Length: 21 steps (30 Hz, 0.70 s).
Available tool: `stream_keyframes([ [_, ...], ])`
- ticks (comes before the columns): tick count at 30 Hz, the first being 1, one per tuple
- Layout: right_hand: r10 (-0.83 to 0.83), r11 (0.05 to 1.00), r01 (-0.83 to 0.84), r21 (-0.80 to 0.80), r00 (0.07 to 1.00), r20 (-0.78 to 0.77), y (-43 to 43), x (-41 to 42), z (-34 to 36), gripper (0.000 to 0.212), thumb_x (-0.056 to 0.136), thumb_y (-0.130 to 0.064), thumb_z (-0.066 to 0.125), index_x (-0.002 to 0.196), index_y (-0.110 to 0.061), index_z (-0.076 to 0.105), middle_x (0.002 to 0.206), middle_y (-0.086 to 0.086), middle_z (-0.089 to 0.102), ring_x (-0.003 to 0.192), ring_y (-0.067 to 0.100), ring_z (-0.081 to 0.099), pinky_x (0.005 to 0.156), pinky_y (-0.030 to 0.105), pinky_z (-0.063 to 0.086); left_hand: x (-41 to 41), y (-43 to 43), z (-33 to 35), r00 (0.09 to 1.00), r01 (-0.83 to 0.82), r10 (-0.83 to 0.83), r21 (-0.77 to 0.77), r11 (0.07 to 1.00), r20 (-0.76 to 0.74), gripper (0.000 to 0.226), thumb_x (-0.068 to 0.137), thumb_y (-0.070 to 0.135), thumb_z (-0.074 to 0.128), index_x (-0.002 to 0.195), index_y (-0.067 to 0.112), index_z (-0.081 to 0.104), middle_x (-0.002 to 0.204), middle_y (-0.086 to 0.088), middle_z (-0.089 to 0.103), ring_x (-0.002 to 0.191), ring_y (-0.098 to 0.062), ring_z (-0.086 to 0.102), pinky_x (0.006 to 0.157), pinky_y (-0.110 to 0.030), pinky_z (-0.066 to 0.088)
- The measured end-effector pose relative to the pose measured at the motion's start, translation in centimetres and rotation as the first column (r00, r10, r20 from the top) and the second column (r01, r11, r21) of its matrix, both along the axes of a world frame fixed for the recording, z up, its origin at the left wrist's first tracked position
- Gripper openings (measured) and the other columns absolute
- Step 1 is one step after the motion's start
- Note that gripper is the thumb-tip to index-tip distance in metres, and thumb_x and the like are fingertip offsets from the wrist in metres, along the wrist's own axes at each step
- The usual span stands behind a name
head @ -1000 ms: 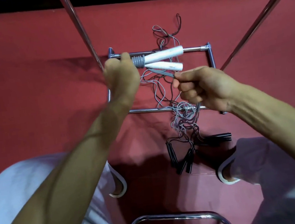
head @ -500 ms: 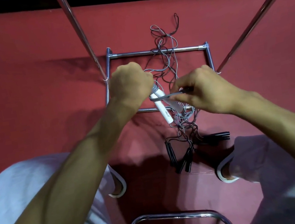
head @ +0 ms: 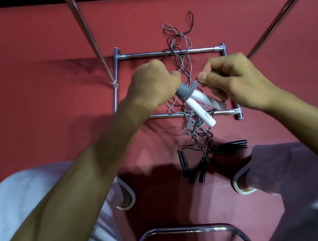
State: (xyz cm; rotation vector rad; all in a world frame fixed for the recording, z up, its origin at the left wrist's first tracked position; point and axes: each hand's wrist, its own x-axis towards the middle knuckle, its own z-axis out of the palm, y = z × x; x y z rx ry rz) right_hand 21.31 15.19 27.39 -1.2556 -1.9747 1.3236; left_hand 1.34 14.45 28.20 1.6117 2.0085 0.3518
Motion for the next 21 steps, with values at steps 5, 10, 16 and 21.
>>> stream_keyframes([
  [5,-0.113,0.944,0.061,0.324,0.983,0.144,0.2,-0.5,-0.7,0.025,0.102,-0.029,0.053,0.08,-0.017,0.059,0.068,-0.002,0.056,0.064,0.012,0.048,0.062,0.035,0.041,-0.3,0.2,0.0,0.972,-0.071,0.085,-0.072,0.995,0.221,0.042,0.096,0.033,0.057,0.063,0.013,0.04,0.057,-0.002,0.042,0.053,-0.028,0.04,0.047,-0.033,0.025],
  [10,-0.014,0.994,-0.001,0.114,0.991,0.135,0.9,-1.0,-0.5,0.039,0.108,-0.024,0.047,0.07,-0.013,0.046,0.065,-0.005,0.043,0.057,0.007,0.037,0.057,0.028,0.032,-0.5,-0.4,-0.6,0.94,-0.038,0.073,-0.111,0.993,0.334,0.047,0.095,0.031,0.057,0.056,0.012,0.039,0.047,-0.002,0.035,0.041,-0.022,0.03,0.044,-0.027,0.023],
  [16,-0.106,0.76,-0.119,-0.639,0.947,-0.303,0.2,-2.1,-0.9,0.034,0.095,-0.023,0.052,0.066,-0.011,0.041,0.068,0.019,0.064,0.058,0.027,0.067,0.059,0.03,0.059,-0.8,-1.2,-0.7,0.981,-0.008,-0.001,0.045,0.999,0.196,0.051,0.094,0.026,0.058,0.053,0.012,0.031,0.049,-0.002,0.029,0.047,-0.02,0.028,0.039,-0.025,0.023],
  [21,-0.261,0.736,-0.081,-0.672,0.882,-0.393,-0.4,-3.0,-0.7,0.034,0.105,-0.014,0.039,0.07,-0.011,0.04,0.069,0.017,0.069,0.065,0.027,0.069,0.061,0.029,0.057,-0.5,-1.0,-1.2,0.962,-0.009,-0.062,0.257,0.966,0.265,0.056,0.099,0.027,0.056,0.051,0.011,0.031,0.047,-0.002,0.028,0.047,-0.021,0.027,0.051,-0.034,0.02],
])
